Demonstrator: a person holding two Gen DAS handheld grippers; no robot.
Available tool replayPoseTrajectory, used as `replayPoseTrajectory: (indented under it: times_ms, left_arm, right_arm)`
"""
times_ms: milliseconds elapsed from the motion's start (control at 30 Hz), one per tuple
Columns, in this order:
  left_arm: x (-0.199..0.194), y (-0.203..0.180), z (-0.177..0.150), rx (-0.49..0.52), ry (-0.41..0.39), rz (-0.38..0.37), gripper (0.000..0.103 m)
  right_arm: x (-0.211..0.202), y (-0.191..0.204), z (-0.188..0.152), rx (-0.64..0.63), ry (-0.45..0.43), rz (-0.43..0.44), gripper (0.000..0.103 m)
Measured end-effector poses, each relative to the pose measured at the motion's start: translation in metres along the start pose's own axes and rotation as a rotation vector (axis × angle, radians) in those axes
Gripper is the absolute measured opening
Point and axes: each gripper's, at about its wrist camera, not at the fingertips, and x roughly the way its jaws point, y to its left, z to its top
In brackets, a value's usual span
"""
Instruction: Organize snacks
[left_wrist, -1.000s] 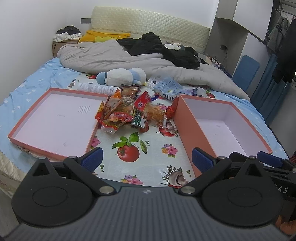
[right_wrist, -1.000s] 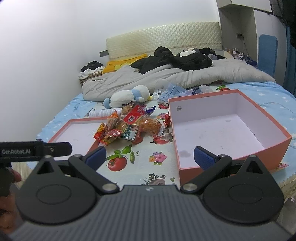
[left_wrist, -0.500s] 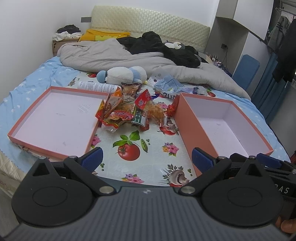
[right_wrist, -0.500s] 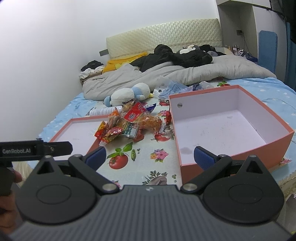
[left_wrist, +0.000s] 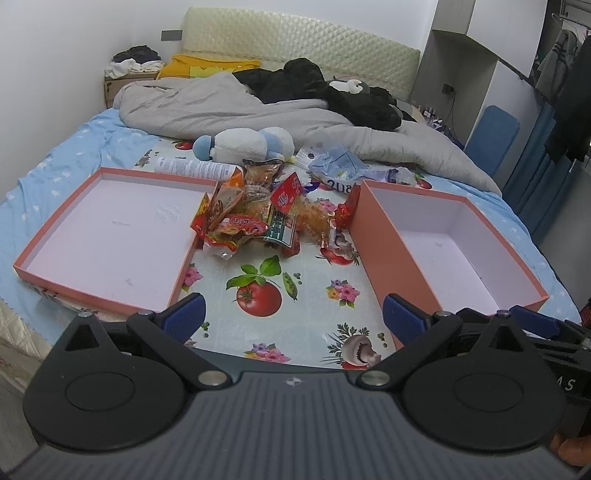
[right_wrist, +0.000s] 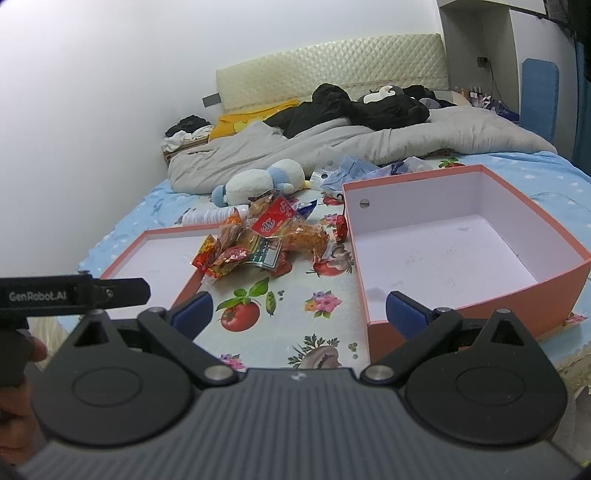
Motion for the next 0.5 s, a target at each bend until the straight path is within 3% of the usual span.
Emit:
replayPoseTrajectory:
  times_ms: [400, 500]
  left_arm:
    - [0.038, 0.008, 0.002, 0.014, 0.058, -0.018, 0.103]
    - [0.052, 0.015, 0.006, 0.008, 0.061, -0.019, 0.103]
  right_arm:
    - [0.022, 0.004, -0.004, -0.054, -0.011, -0.042, 0.101]
    - [0.033, 0.008, -0.002, -0.06, 0.006, -0.015, 0.087]
